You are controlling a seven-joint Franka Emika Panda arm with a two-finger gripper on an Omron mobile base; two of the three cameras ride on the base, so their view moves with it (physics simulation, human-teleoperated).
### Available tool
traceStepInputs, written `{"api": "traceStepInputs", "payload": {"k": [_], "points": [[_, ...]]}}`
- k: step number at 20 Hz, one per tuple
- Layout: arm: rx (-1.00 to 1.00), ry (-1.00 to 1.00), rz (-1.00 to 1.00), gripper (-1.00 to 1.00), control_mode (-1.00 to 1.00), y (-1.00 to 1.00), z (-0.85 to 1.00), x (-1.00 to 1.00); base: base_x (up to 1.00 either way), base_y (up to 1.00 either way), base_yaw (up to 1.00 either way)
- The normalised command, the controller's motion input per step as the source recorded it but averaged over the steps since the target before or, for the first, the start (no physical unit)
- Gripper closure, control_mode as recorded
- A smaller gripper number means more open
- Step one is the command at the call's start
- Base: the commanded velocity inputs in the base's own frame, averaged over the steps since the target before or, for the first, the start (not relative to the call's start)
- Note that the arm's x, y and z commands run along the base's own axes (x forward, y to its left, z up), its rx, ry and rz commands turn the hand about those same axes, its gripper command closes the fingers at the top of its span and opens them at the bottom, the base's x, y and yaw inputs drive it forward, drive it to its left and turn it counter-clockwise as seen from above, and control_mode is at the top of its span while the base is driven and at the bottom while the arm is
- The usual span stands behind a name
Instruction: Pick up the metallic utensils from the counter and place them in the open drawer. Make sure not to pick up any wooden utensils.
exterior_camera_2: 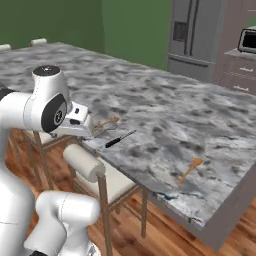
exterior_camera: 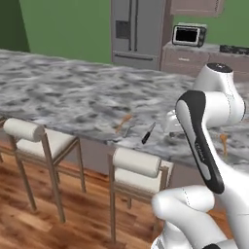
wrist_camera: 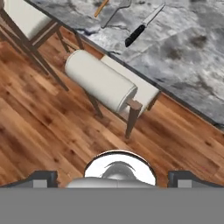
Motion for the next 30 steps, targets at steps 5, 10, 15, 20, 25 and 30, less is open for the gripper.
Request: {"api": "traceStepInputs", "payload": {"k": [5,10,15,20,25,30], "points": [[0.0,0.0,0.0,-1.0,1.0,0.0,0.0,0.0,0.0,0.86,-0.67],[0.0,0.0,0.0,-1.0,1.0,0.0,0.0,0.0,0.0,0.92,-0.64],[0.0,0.0,0.0,-1.0,1.0,0.0,0.0,0.0,0.18,0.56,-0.19],[0.0,0.0,0.0,-1.0,1.0,0.0,0.0,0.0,0.57,0.12,0.0],[0.0,0.0,0.0,-1.0,1.0,0.0,0.0,0.0,0.69,-0.01,0.0],[0.0,0.0,0.0,-1.0,1.0,0.0,0.0,0.0,0.48,0.0,-0.12]]}}
